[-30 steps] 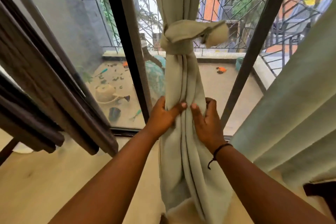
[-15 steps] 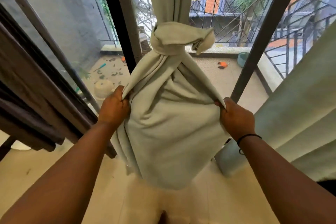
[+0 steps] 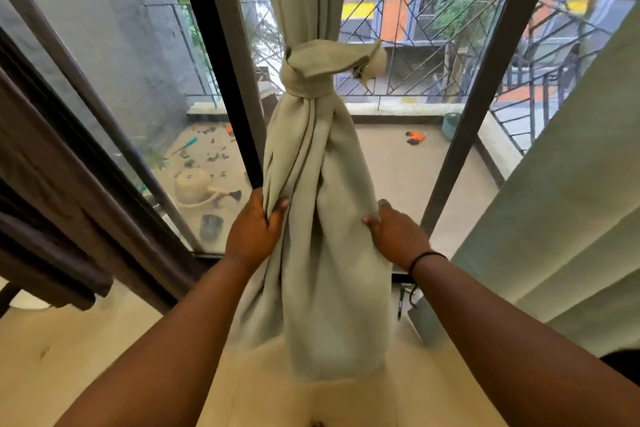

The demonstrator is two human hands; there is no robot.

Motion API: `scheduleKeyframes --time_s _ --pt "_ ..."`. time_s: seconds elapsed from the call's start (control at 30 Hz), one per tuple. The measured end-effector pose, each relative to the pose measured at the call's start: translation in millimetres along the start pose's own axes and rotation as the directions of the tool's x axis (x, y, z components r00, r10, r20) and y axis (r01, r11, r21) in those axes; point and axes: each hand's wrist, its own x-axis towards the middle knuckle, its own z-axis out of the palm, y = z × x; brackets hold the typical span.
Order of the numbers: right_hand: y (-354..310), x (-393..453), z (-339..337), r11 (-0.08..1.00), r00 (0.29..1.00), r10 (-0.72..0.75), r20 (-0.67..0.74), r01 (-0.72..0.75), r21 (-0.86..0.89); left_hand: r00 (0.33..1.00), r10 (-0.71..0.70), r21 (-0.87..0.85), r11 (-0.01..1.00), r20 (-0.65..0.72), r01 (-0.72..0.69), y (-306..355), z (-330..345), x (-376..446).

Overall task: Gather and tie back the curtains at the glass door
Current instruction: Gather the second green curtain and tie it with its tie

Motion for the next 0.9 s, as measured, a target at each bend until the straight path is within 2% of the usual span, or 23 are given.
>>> scheduleKeyframes --time_s 0.03,0.1,0.17,0.23,0.3,0.33,0.43,0.57,0.67,0.73,0.9 --pt "1 0 1 0.999 0.999 0.015 0.042 -0.013 -0.047 0.999 -0.048 0.006 0.999 0.008 0.048 -6 9 -4" --pt "5 -2 -1 0.985 0.995 0.039 0.09 -0.023 -0.17 0.961 -0.274 0.092 0.959 0.035 0.27 -19 34 -11" --pt "13 -3 -8 0.959 0.994 0.054 0.096 -0.025 -0.283 0.829 -0.529 0.221 0.843 0.18 0.49 -32 64 -15" --pt "24 -3 -16 0.932 0.994 0.061 0.086 -0.026 -0.36 0.685 -0.613 0.349 0.789 0.393 0.506 -30 91 -15" --pt "36 -3 -29 0.915 0.994 0.09 0.056 -0.06 -0.399 0.592 -0.543 0.353 0.839 0.595 0.415 -6 110 -7" --pt "42 -4 -36 0.908 0.994 0.105 0.032 -0.083 -0.411 0.579 -0.483 0.333 0.875 0.657 0.352 9 120 1" --pt "63 -13 -56 0.871 0.99 0.126 -0.067 -0.143 -0.469 0.619 -0.28 0.274 0.956 0.734 0.107 62 146 27" --pt "99 -33 -83 0.841 0.977 0.148 -0.152 -0.205 -0.501 0.685 -0.102 0.246 0.963 0.722 -0.115 137 174 45" --pt "136 -54 -98 0.866 0.973 0.172 -0.152 -0.223 -0.447 0.651 0.056 0.135 0.961 0.757 -0.24 183 201 35" --pt "164 -69 -102 0.873 0.974 0.199 -0.109 -0.227 -0.431 0.625 0.099 0.117 0.948 0.774 -0.295 196 219 22" --pt "251 -104 -89 0.886 0.952 0.304 0.044 -0.266 -0.38 0.59 0.061 0.186 0.919 0.805 -0.349 200 284 -30"
